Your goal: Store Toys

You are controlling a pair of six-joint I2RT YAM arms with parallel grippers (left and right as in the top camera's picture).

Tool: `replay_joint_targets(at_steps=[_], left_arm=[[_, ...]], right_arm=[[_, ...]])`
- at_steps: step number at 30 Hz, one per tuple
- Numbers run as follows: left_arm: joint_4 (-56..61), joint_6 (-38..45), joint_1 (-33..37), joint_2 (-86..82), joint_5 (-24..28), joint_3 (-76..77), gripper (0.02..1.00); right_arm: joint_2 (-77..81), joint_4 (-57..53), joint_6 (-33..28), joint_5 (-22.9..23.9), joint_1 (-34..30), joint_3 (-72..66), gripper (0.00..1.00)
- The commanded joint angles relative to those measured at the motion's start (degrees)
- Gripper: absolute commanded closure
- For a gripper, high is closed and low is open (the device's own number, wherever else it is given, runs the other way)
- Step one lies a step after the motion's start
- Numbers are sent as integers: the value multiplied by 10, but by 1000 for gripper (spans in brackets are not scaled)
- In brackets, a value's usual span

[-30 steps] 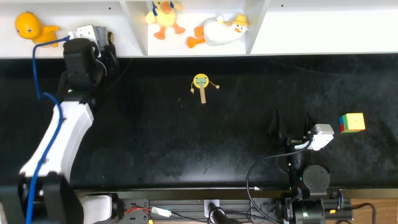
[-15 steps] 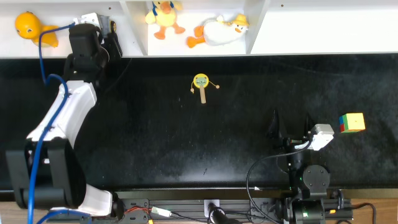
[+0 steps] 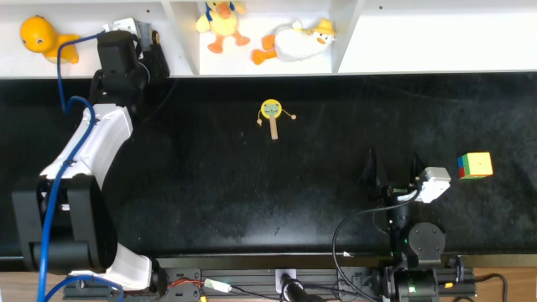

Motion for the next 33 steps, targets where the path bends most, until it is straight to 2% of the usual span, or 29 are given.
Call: replay_joint_targets(at_steps=[1,9,14,18,26,33], left_arm=[[3,-1,-1,0,1,16,18],[-46,-1,-7,-56,-4,16,18],[-182,-4,-23,-169,-51,16,18],[-316,-11,-40,-275,-55,16,23],[-572,-92,-90,-469,-59,-7,23],[-684,-199,-189,-698,-73,-79,23]], right_arm=[[-5,3,3,4,3,-8,5],[-5,3,3,4,3,-8,5],[-5,3,3,4,3,-8,5],[-5,3,3,4,3,-8,5],[-5,3,3,4,3,-8,5],[-5,3,3,4,3,-8,7]])
